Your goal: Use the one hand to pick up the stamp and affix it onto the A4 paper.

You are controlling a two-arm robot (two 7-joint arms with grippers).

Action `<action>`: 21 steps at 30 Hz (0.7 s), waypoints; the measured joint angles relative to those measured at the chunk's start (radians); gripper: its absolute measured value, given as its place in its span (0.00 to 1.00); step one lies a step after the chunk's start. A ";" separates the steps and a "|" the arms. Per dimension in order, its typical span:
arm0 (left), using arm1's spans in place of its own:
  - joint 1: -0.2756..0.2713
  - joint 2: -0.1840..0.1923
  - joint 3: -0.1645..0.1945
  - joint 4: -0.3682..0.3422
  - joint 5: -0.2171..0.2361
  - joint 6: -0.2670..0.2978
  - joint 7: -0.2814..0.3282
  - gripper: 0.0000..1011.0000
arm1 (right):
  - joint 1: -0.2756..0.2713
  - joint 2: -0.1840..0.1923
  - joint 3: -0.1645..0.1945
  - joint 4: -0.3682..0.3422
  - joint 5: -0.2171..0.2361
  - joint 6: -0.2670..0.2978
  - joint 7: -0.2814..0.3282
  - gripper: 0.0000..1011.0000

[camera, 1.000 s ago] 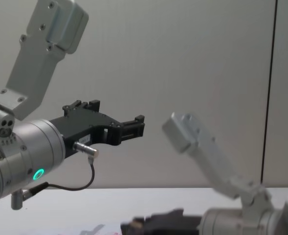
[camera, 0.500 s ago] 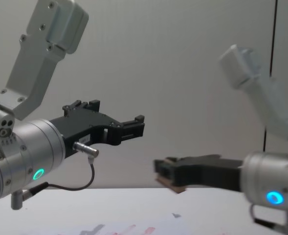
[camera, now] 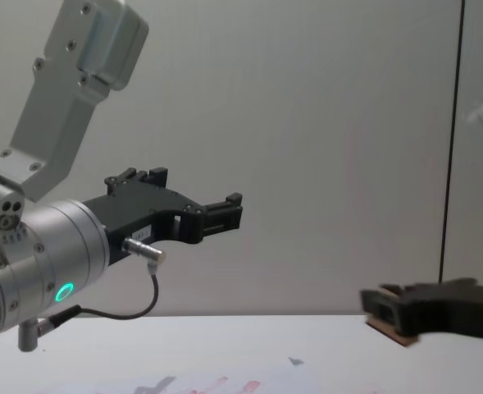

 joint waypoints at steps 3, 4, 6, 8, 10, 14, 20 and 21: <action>0.000 0.000 0.000 0.000 0.000 0.000 0.000 0.99 | -0.009 0.017 0.009 0.002 -0.009 0.001 -0.006 0.22; 0.000 0.000 0.000 0.000 0.000 0.000 0.000 0.99 | -0.010 0.020 0.011 0.003 -0.012 0.001 -0.007 0.22; 0.000 0.000 0.000 0.000 0.000 0.000 0.000 0.99 | -0.013 0.028 0.014 0.008 -0.019 0.001 -0.009 0.22; 0.000 0.000 0.000 0.000 0.000 0.000 0.000 0.99 | -0.015 0.034 0.017 0.015 -0.026 0.002 -0.009 0.22; 0.000 0.000 0.000 0.000 0.000 0.000 0.000 0.99 | -0.016 0.037 0.017 0.021 -0.031 0.003 -0.007 0.21; 0.000 0.000 0.000 0.000 0.000 0.000 0.000 0.99 | -0.016 0.039 0.016 0.035 -0.045 0.005 0.000 0.22; 0.000 0.000 0.000 0.000 0.000 0.000 0.000 0.99 | -0.015 0.037 0.006 0.060 -0.067 0.011 0.012 0.22; 0.000 0.000 0.000 0.000 0.000 0.000 0.000 0.99 | -0.015 0.037 0.005 0.062 -0.070 0.012 0.014 0.22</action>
